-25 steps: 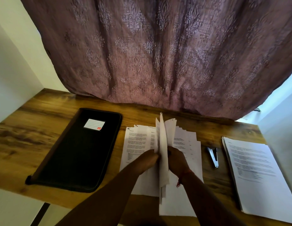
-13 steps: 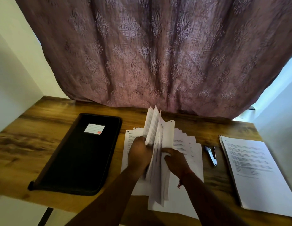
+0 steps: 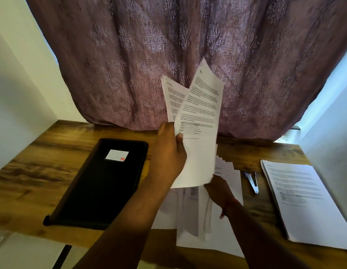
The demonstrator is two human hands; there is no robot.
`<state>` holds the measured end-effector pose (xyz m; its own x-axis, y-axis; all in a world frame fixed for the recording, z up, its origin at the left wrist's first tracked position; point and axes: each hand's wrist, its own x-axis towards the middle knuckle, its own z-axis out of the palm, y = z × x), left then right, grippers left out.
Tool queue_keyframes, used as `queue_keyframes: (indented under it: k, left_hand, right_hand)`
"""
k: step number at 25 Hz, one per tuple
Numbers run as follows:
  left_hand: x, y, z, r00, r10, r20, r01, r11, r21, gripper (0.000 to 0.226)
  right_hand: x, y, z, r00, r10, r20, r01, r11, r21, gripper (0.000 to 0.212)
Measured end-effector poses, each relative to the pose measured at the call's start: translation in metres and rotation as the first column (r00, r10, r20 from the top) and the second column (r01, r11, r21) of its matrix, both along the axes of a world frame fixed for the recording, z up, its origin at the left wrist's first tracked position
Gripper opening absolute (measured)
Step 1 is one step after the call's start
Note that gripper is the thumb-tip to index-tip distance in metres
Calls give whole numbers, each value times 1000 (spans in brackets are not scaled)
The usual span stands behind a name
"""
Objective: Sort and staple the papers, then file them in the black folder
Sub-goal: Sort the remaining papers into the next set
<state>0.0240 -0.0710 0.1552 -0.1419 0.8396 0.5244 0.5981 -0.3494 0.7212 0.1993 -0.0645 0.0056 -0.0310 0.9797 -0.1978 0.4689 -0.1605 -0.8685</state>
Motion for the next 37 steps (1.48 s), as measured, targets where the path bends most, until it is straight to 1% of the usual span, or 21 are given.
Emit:
queue_keyframes:
  k: [1,3,4,5,6,7,8,9,10,13,15,17,19,21,23,25,26,28,29,33,37]
  left_hand:
    - [-4,3,-5,993,-25,116,30,999,-42,29]
    - [-14,11,-30,935,-32,354,103,978,-184,35]
    - [-22,14,-52,931,12,364,93,958,-271,37]
    - [-29,15,-74,942,73,329,53,932,-358,39]
    - [-35,11,-96,962,136,238,-20,901,-433,41]
    - [-42,7,-118,967,172,189,-59,870,-490,43]
    - [-47,0,-137,970,172,170,-61,854,-517,45]
    - [-50,-7,-150,960,167,226,-16,836,-549,46]
    - [-51,-14,-160,956,164,243,8,812,-583,47]
    - [-55,-23,-177,964,149,218,23,774,-633,44]
    - [-52,-25,-177,983,43,180,86,756,-649,33]
    - [-48,-26,-176,992,-25,121,100,735,-671,26]
    - [-44,-29,-178,997,-24,73,67,733,-677,28]
    - [-39,-28,-180,998,-50,39,64,744,-665,30]
    - [-32,-28,-175,996,-82,36,84,718,-691,31]
    - [-25,-25,-172,993,-95,65,112,682,-722,31]
    - [-22,-24,-172,990,-122,74,138,682,-718,29]
    - [-16,-25,-173,977,-196,89,200,674,-712,20]
    - [-14,-26,-173,968,-233,92,228,666,-711,16]
    - [-5,-20,-177,951,-294,94,273,657,-702,31]
    - [1,-16,-184,945,-304,122,292,611,-736,38]
  right_hand:
    - [4,-2,2,994,-34,-108,40,998,51,14]
    - [14,-7,8,951,-111,-290,140,987,83,24]
    - [20,-8,14,941,-151,-302,172,984,46,27]
    - [25,-9,19,936,-179,-303,185,983,-10,31]
    - [31,-8,22,941,-180,-288,172,984,-55,37]
    - [37,-6,24,964,-167,-208,155,985,-75,45]
    - [42,-6,27,987,-144,-75,139,988,-70,55]
    - [44,-5,29,991,-121,64,125,990,-59,64]
    - [44,-5,35,983,-107,148,115,993,-42,71]
    - [31,-3,46,948,-41,317,32,999,33,85]
    - [14,-1,52,911,47,410,-81,995,66,87]
    - [-7,0,47,804,121,582,-195,979,65,83]
    - [-27,1,43,612,184,769,-305,952,16,73]
    - [-45,-1,42,454,226,862,-373,927,-46,67]
    - [-60,-3,39,403,236,884,-398,915,-63,69]
    - [-71,-8,36,459,245,854,-409,912,-42,72]
    - [-74,-9,34,548,259,796,-382,924,-38,72]
    - [-77,-13,31,790,239,565,-254,966,-54,67]
    - [-75,-14,25,856,208,474,-205,977,-59,67]
    - [-64,-14,9,871,202,447,-208,977,-36,81]
    - [-56,-12,-1,899,152,410,-188,981,49,68]
